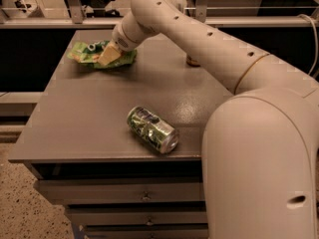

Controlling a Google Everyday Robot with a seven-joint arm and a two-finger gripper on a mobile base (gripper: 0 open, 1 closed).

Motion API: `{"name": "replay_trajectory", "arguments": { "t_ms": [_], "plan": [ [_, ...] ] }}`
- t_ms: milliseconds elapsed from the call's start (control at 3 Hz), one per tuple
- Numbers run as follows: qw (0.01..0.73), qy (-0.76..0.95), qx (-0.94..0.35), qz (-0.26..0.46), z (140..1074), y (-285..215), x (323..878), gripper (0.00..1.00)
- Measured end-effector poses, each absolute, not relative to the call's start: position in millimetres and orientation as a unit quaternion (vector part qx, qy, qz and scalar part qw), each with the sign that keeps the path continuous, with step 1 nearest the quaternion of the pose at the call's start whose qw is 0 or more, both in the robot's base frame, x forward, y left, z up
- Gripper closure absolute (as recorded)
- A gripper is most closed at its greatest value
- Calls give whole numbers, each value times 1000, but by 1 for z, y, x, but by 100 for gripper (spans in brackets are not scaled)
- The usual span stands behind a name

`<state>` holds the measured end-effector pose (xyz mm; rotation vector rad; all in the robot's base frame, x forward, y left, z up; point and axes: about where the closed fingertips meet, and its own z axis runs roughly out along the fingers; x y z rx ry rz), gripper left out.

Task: Pick green rice chip bag

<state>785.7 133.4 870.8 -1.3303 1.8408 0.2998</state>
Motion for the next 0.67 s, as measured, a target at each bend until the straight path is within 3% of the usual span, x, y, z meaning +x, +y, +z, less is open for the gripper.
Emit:
{"name": "replay_trajectory", "arguments": {
  "t_ms": [333,667],
  "plan": [
    [440,711,-533,131,897,147,782,87],
    [472,686,-533,151,923,162,779,100]
  ]
}}
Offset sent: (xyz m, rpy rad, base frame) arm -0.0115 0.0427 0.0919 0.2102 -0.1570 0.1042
